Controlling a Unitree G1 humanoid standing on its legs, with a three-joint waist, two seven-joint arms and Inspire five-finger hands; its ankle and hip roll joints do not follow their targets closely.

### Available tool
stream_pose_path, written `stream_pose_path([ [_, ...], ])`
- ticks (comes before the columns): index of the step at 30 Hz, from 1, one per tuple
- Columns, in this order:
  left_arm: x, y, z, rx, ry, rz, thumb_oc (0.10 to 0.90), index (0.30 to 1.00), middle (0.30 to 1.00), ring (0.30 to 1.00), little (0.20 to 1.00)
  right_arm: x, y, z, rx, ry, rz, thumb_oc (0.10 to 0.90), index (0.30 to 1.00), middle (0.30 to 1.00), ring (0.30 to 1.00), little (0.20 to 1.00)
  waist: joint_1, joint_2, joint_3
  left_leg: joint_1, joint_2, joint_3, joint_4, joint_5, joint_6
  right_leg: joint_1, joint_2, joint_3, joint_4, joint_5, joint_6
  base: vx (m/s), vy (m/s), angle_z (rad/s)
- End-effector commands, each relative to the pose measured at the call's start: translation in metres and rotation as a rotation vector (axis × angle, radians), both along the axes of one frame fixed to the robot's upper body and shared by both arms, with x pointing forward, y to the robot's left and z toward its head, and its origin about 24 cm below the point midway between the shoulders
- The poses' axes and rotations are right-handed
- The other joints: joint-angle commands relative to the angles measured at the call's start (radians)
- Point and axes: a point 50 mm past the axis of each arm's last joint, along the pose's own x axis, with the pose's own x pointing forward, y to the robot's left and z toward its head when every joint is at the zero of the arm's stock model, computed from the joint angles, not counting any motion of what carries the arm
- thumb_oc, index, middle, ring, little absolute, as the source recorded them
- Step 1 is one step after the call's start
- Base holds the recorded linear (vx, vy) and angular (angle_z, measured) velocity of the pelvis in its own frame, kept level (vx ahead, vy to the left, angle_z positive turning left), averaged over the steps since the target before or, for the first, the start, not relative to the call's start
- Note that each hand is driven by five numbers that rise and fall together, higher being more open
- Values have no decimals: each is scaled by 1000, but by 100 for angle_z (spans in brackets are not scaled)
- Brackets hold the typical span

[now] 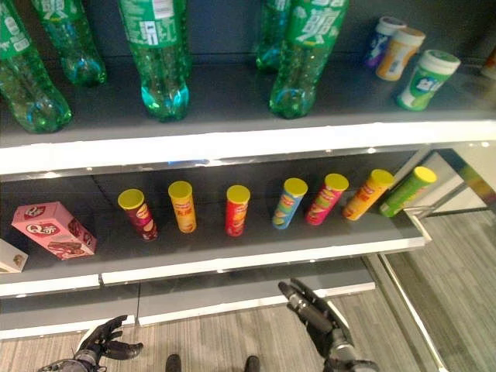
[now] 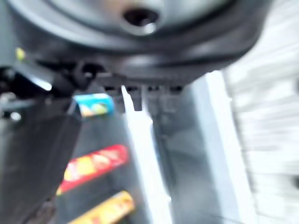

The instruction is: Put the goods on the table back onto the shelves and tidy them up.

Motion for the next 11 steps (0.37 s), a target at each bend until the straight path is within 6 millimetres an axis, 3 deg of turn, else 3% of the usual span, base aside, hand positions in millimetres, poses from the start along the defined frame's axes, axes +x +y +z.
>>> stream_pose_path([
  [1, 30, 14, 19, 32, -130, -46, 800, 900, 900, 900, 900, 37, 4, 24, -54, -168, 110, 800, 900, 900, 900, 900, 35, 2, 3, 26, 79, 35, 5, -72, -65, 20, -91, -66, 41, -11, 90, 0, 0, 0],
  [2, 32, 12, 19, 26, -133, -57, 800, 900, 900, 900, 900, 34, 4, 15, -80, -123, 116, 800, 900, 900, 900, 900, 36, 1, 3, 27, 79, 35, 5, -73, -64, 21, -90, -66, 39, -10, 90, 0, 0, 0],
  [4, 38, 0, 17, 3, -139, -91, 800, 900, 900, 900, 900, 19, 4, -25, -195, 49, 76, 800, 900, 900, 900, 900, 42, -2, -3, 30, 78, 32, 5, -76, -61, 31, -90, -71, 33, -11, 89, 0, 0, 0],
  [11, 44, -13, 12, -22, -139, -71, 800, 900, 900, 900, 900, 15, 16, -62, -312, 210, -78, 800, 900, 900, 900, 900, 49, -1, -4, 37, 73, 24, 5, -84, -51, 40, -89, -70, 34, -15, 88, 3, 4, 2],
])
